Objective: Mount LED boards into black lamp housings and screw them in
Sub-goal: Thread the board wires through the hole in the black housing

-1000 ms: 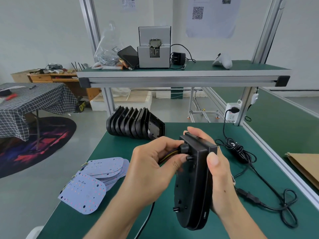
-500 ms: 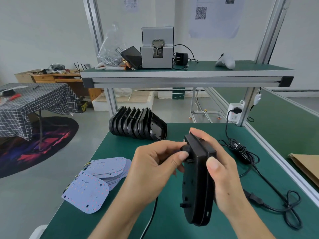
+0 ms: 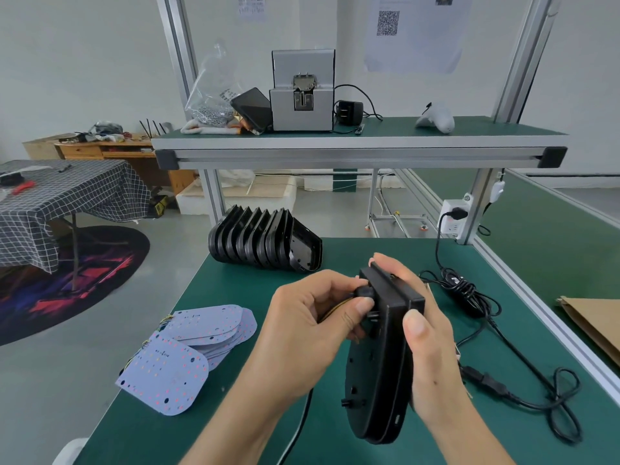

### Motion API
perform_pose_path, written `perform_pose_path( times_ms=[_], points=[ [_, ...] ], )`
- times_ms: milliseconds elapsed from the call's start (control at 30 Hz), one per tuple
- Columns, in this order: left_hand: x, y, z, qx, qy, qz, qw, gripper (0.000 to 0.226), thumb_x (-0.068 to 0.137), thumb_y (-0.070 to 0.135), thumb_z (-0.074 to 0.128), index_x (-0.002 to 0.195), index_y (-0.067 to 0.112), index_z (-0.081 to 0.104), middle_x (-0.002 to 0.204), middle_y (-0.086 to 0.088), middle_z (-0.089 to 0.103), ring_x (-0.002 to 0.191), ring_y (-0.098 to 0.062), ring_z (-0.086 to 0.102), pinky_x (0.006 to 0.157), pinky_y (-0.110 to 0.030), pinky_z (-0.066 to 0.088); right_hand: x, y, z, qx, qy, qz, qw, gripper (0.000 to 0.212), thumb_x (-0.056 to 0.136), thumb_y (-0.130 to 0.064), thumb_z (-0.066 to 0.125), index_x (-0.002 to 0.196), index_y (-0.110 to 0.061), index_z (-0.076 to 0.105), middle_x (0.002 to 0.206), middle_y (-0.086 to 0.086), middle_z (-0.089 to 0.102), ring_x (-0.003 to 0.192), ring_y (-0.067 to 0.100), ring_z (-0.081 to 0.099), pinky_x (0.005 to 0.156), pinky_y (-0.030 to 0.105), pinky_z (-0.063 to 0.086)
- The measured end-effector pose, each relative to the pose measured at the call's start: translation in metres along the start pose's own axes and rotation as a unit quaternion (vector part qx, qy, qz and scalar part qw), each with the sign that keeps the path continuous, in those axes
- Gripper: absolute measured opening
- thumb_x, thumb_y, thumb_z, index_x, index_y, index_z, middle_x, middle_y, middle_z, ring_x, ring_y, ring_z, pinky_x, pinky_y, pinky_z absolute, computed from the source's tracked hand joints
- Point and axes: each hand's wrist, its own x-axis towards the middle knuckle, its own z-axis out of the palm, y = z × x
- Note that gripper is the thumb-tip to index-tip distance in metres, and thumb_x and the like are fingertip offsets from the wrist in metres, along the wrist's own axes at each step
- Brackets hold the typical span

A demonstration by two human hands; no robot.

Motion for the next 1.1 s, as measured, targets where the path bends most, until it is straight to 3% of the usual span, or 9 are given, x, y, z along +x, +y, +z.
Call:
perform_pose_path(
  times_ms=[133, 233, 367, 633, 800, 867, 933, 1000, 1100],
  points=[
    [0.004, -0.002, -0.006, 0.065, 0.036, -0.058, 0.996, 0.021, 0.084, 0.051, 0.076, 0.101, 0.039, 0.076, 0.080, 0.004, 0.077, 0.059, -0.009, 0.059, 0.059, -0.020, 0.047, 0.003, 0.004, -0.004, 0.000, 0.014, 0.000, 1.000, 0.054, 0.087, -0.046, 0.054, 0.134, -0.021, 0.063, 0.129, 0.006, 0.067, 0.119, 0.035, 0.064, 0.102, 0.064, 0.049],
    [0.006, -0.002, -0.014, 0.061, 0.020, -0.088, 0.994, 0.049, 0.082, 0.067, 0.065, 0.087, 0.018, 0.071, 0.062, 0.000, 0.061, 0.055, -0.021, 0.032, 0.053, -0.035, 0.025, 0.008, 0.004, -0.007, -0.028, 0.023, -0.008, 0.999, 0.065, 0.084, -0.067, 0.063, 0.126, -0.016, 0.064, 0.140, 0.004, 0.061, 0.129, 0.037, 0.058, 0.107, 0.061, 0.046],
    [0.006, 0.005, -0.014, 0.074, -0.048, -0.116, 0.989, 0.046, 0.087, 0.060, 0.066, 0.081, 0.014, 0.069, 0.058, 0.003, 0.031, 0.059, -0.020, 0.019, 0.054, -0.032, 0.017, 0.008, 0.005, -0.008, -0.010, 0.015, 0.002, 1.000, 0.072, 0.081, -0.085, 0.057, 0.120, -0.026, 0.066, 0.138, 0.003, 0.062, 0.125, 0.040, 0.059, 0.104, 0.065, 0.046],
    [0.004, 0.012, -0.013, -0.046, -0.099, -0.199, 0.974, 0.027, 0.085, 0.044, 0.073, 0.073, 0.020, 0.069, 0.047, 0.012, 0.031, 0.047, -0.012, 0.013, 0.045, -0.019, 0.015, 0.004, 0.002, -0.019, 0.012, -0.009, -0.033, 0.999, 0.069, 0.084, -0.079, 0.063, 0.126, -0.025, 0.066, 0.145, 0.011, 0.055, 0.135, 0.052, 0.047, 0.100, 0.079, 0.039],
    [0.002, 0.015, -0.018, -0.019, -0.102, -0.205, 0.973, 0.035, 0.080, 0.050, 0.080, 0.074, 0.017, 0.075, 0.046, 0.012, 0.029, 0.046, -0.013, 0.013, 0.045, -0.021, 0.014, 0.006, -0.009, -0.013, 0.001, -0.016, -0.046, 0.999, 0.066, 0.088, -0.077, 0.059, 0.126, -0.023, 0.065, 0.146, 0.014, 0.050, 0.136, 0.043, 0.049, 0.101, 0.041, 0.053],
    [0.001, 0.015, -0.019, 0.016, -0.095, -0.182, 0.979, 0.040, 0.079, 0.054, 0.085, 0.074, 0.015, 0.078, 0.046, 0.013, 0.029, 0.041, -0.009, 0.022, 0.043, -0.016, 0.022, 0.006, -0.009, -0.011, -0.003, -0.018, -0.047, 0.999, 0.069, 0.088, -0.077, 0.058, 0.126, -0.020, 0.064, 0.146, 0.016, 0.050, 0.135, 0.043, 0.050, 0.101, 0.035, 0.051],
    [0.002, 0.016, -0.021, 0.045, -0.082, -0.153, 0.984, 0.036, 0.081, 0.048, 0.080, 0.074, 0.013, 0.078, 0.042, 0.019, 0.040, 0.037, 0.001, 0.035, 0.044, -0.005, 0.028, 0.006, -0.008, -0.009, -0.012, -0.014, -0.053, 0.998, 0.070, 0.088, -0.078, 0.057, 0.125, -0.019, 0.064, 0.145, 0.016, 0.052, 0.137, 0.040, 0.049, 0.103, 0.032, 0.050],
    [0.006, 0.018, -0.022, 0.048, -0.084, -0.140, 0.985, 0.034, 0.086, 0.045, 0.075, 0.076, 0.012, 0.078, 0.042, 0.020, 0.040, 0.038, 0.002, 0.037, 0.045, -0.005, 0.029, 0.007, -0.007, -0.008, -0.007, -0.005, -0.055, 0.998, 0.070, 0.085, -0.081, 0.058, 0.123, -0.022, 0.065, 0.144, 0.015, 0.053, 0.142, 0.036, 0.046, 0.105, 0.043, 0.050],
    [0.012, 0.017, -0.025, 0.043, -0.102, -0.145, 0.983, 0.040, 0.090, 0.054, 0.068, 0.082, 0.017, 0.081, 0.056, 0.001, 0.018, 0.048, -0.016, 0.016, 0.047, -0.023, 0.017, 0.013, -0.009, -0.007, -0.005, -0.008, -0.048, 0.999, 0.074, 0.083, -0.080, 0.061, 0.124, -0.019, 0.066, 0.143, 0.015, 0.053, 0.139, 0.034, 0.049, 0.103, 0.046, 0.053]
  ],
)
